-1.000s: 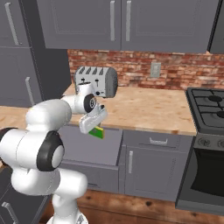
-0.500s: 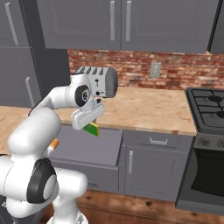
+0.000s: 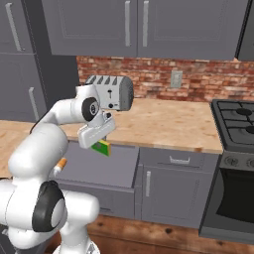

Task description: Restock the sink supplies by placing the sponge and soap dispenser on the counter and next to the sink. Make sure the soap dispenser is upright.

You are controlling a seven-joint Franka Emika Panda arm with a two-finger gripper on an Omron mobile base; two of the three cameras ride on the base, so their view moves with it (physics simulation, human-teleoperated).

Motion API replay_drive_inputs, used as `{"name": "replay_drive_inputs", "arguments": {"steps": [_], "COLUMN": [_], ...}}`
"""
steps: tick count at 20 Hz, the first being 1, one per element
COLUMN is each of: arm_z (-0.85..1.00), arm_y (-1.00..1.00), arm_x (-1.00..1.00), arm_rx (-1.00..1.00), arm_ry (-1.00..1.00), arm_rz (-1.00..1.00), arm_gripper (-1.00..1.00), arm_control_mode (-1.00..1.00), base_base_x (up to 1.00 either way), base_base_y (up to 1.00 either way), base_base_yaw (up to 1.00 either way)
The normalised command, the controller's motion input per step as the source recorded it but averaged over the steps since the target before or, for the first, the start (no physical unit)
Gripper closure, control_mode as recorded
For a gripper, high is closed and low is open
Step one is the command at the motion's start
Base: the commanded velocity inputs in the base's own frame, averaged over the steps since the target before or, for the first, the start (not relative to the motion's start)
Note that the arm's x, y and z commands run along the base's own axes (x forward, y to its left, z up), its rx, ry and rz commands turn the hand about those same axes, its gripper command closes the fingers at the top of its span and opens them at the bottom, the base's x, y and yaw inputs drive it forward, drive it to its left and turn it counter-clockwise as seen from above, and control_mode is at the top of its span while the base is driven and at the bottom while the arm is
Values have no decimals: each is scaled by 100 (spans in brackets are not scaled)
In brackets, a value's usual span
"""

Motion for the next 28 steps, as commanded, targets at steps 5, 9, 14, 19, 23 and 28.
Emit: {"name": "replay_drive_inputs", "arguments": {"steps": [5, 9, 14, 19, 23, 28], "arm_z": [0, 0, 0, 0, 0, 0], "arm_y": [-20, -10, 0, 0, 0, 0], "arm_x": [-50, -11, 0, 0, 0, 0], "arm_rx": [3, 2, 0, 0, 0, 0], "arm_ry": [-2, 0, 0, 0, 0, 0], "arm_rz": [-24, -12, 0, 0, 0, 0], "arm_gripper": [100, 100, 100, 100, 100, 100], "arm_control_mode": [-100, 100, 100, 100, 100, 100], "base_base_x": [0, -20, 0, 0, 0, 0], "base_base_y": [0, -36, -44, -45, -40, -35], "base_base_yaw": [0, -45, -75, -81, -81, -80]}}
